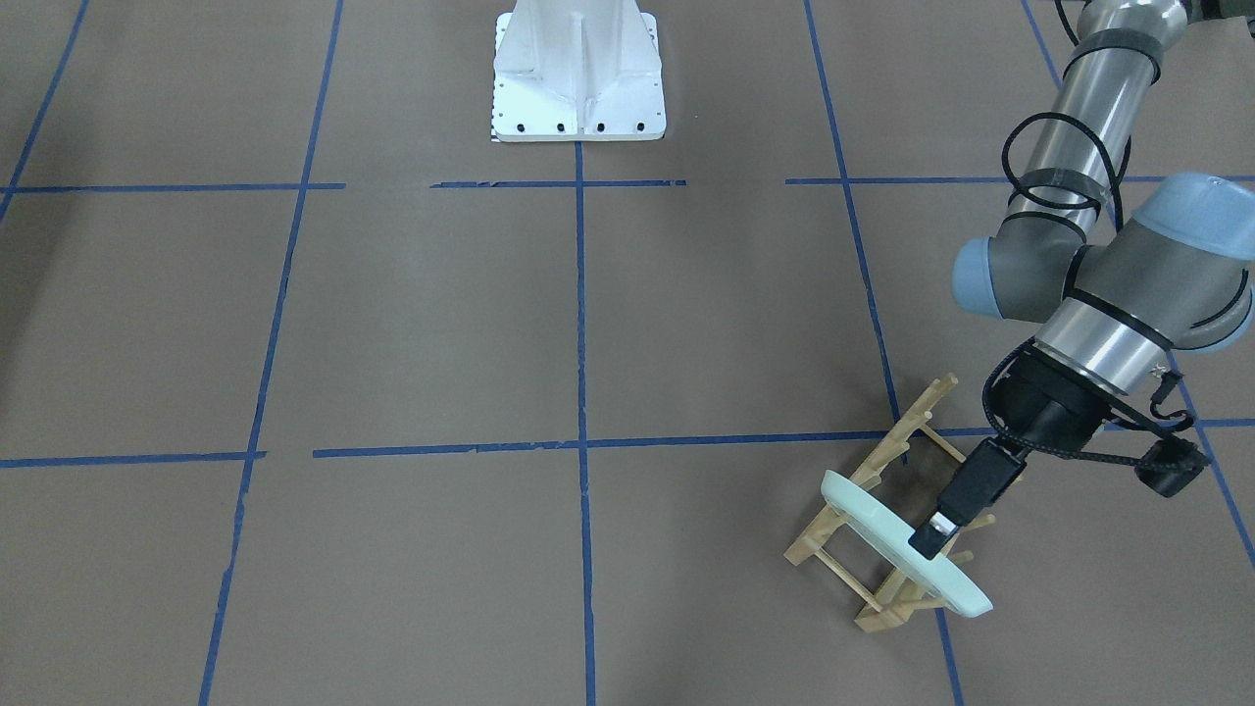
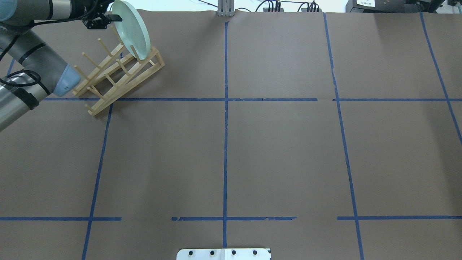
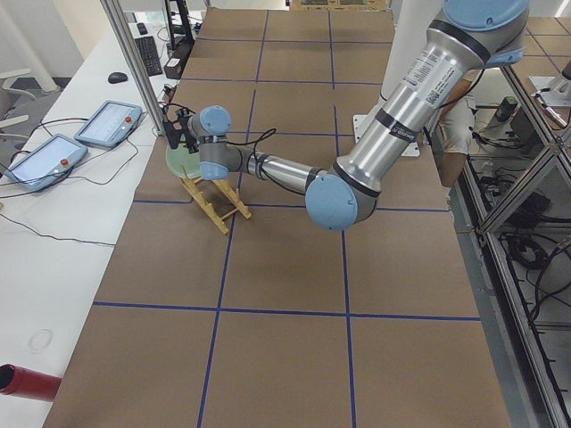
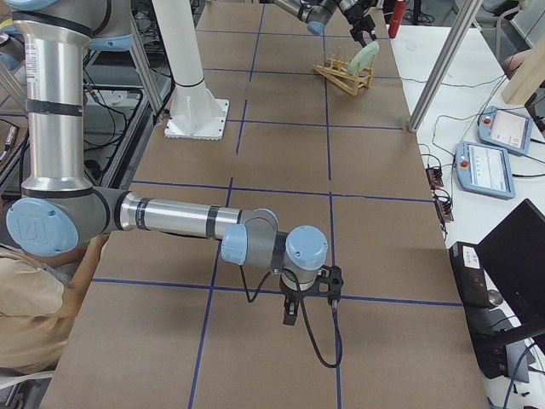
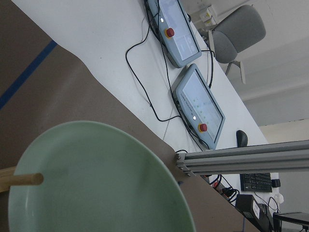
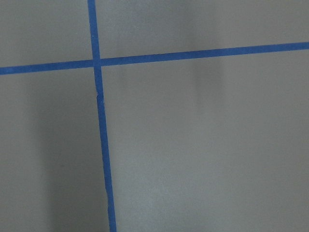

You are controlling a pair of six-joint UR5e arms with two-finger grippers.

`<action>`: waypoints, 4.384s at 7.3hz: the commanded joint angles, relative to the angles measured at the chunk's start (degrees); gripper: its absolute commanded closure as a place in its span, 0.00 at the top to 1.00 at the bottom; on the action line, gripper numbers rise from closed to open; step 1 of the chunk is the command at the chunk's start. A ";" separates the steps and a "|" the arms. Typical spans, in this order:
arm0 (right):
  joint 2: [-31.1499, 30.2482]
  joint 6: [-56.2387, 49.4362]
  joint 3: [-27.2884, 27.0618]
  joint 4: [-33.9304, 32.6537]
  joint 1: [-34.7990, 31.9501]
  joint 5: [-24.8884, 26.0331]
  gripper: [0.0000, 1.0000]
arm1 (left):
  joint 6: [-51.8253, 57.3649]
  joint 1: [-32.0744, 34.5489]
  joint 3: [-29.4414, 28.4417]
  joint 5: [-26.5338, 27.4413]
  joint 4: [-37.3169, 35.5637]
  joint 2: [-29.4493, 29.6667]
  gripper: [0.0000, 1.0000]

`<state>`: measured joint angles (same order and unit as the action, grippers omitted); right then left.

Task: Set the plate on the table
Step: 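Reach the left gripper to the rim of the pale green plate in the rack, then close the left gripper on the plate rim and lift it out of the rack, then carry the plate with the left gripper toward the robot and lower it flat, then open the left gripper and withdraw it from the plate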

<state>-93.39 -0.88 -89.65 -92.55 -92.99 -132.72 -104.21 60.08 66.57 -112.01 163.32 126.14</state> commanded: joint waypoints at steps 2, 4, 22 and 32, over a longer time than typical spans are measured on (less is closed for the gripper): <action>0.05 0.00 0.00 0.00 0.00 0.00 1.00 | 0.15 -0.14 -1.00 1.00 0.07 1.22 0.09; 0.05 0.00 0.00 0.00 0.00 0.00 1.00 | 0.76 0.03 0.75 1.00 -0.02 0.87 0.00; -0.03 0.00 0.00 0.00 0.00 0.00 1.00 | 11.31 -31.68 19.58 3.02 -93.45 11.50 0.00; -0.03 0.00 0.00 0.00 0.00 0.00 1.00 | 61.71 6.11 41.54 -2.54 -92.75 -0.77 1.00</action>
<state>-93.37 -0.88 -89.65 -92.55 -92.99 -132.72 -58.41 56.01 106.92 -109.61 70.41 129.10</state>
